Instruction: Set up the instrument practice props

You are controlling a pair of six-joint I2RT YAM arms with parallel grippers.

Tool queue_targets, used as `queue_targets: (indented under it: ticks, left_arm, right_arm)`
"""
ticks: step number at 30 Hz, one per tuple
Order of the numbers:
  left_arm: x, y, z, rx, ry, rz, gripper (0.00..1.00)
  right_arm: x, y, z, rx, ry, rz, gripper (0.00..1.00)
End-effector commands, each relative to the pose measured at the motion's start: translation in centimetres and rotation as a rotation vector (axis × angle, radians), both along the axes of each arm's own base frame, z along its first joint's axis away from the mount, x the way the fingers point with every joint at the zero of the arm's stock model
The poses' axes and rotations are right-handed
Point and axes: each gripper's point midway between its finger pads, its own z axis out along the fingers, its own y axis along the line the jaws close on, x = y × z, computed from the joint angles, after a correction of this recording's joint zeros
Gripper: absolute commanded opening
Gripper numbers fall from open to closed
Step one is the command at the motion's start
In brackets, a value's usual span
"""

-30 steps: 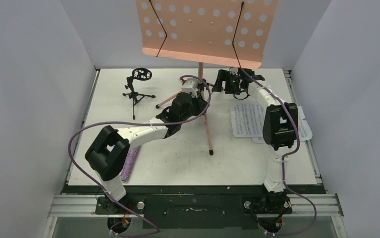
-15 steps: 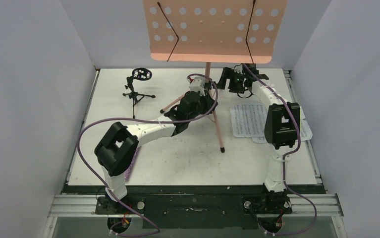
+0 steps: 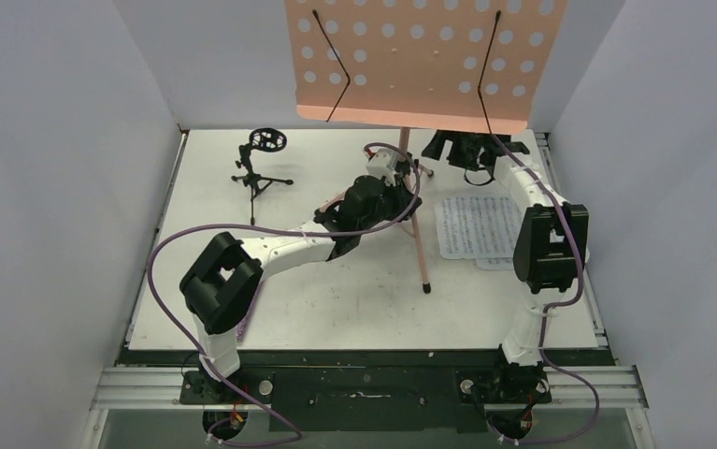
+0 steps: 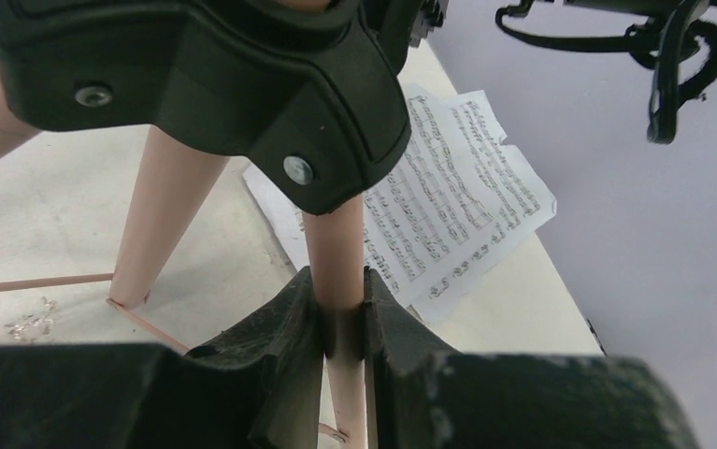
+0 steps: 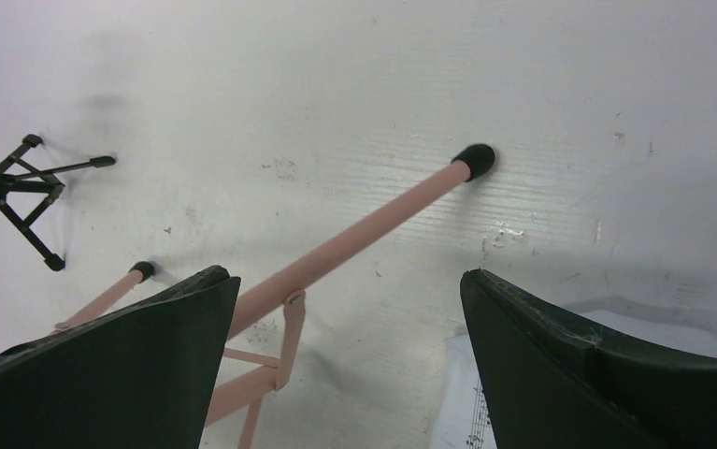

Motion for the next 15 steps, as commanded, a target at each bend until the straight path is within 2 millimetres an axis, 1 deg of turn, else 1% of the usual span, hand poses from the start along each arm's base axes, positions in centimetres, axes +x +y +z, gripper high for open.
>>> queue_targets:
  ticks: [1, 6, 10, 13, 14, 15]
  left_arm:
    - [-4.0, -2.8, 6.1, -0.104, -0.102, -0.185, 0.00]
    - [-4.7, -2.6, 6.0, -0.084, -0.108, -0.192, 0.00]
    - [-4.9, -2.7, 6.0, -0.077, -0.114, -0.197, 0.00]
    - [-4.9, -2.7, 6.0, -0.077, -0.112, -0.195, 0.00]
    - [-4.9, -2.8, 6.1, -0.078, -0.113, -0.195, 0.02]
    - [-4.8, -2.7, 6.3, -0.078, -0.118, -0.195, 0.09]
  right_arm:
    - [0.2, -0.9, 6.9, 0.045, -0.168, -0.025, 0.94]
    - [-0.5, -2.2, 7.6, 0.055, -0.170, -0.055, 0.95]
    - [-1.0, -2.9, 7.7, 0.062, -0.162, -0.069, 0.95]
    - [-1.7, -3.3, 7.3, 0.064, -0.148, -0.079, 0.96]
    - [-1.9, -3.5, 7.2, 0.063, -0.143, -0.084, 0.96]
    - [-2.2, -3.7, 7.0, 0.064, -0.136, -0.086, 0.96]
